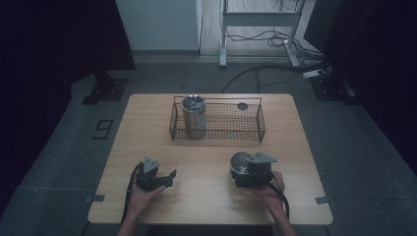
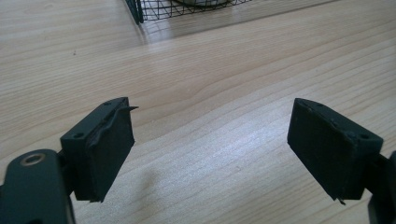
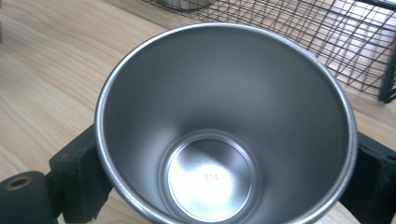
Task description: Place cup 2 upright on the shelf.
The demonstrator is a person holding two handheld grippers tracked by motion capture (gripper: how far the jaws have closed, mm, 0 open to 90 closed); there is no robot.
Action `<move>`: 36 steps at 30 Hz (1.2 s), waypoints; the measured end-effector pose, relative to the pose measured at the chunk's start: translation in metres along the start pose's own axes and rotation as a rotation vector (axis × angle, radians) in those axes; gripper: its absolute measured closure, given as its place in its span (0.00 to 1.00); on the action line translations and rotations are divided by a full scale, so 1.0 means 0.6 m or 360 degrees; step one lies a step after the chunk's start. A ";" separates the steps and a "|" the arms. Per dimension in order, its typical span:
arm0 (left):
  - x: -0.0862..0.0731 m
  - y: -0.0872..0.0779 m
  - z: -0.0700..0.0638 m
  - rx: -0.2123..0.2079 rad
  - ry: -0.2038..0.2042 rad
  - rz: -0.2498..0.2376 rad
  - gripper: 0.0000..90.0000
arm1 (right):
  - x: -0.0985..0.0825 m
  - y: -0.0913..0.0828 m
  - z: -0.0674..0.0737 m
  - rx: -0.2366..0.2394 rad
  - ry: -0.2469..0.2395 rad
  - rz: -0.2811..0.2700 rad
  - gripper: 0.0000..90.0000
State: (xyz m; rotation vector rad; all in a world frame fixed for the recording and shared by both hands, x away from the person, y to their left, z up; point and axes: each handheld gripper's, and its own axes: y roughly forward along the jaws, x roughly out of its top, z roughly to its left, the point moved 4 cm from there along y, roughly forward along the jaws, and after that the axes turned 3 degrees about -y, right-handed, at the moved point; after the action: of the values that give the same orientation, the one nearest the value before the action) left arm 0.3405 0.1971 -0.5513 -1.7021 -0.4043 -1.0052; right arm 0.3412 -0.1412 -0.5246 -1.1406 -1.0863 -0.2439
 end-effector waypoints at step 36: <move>0.003 -0.004 -0.006 -0.0039 -0.0025 0.0005 0.16 | 0.045 -0.074 -0.026 -0.0059 0.0078 -0.0224 0.08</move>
State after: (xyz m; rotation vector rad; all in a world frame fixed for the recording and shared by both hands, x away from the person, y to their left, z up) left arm 0.3383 0.1941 -0.5480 -1.7332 -0.4009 -0.9985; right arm 0.3343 -0.1647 -0.4761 -1.0865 -1.1239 -0.4019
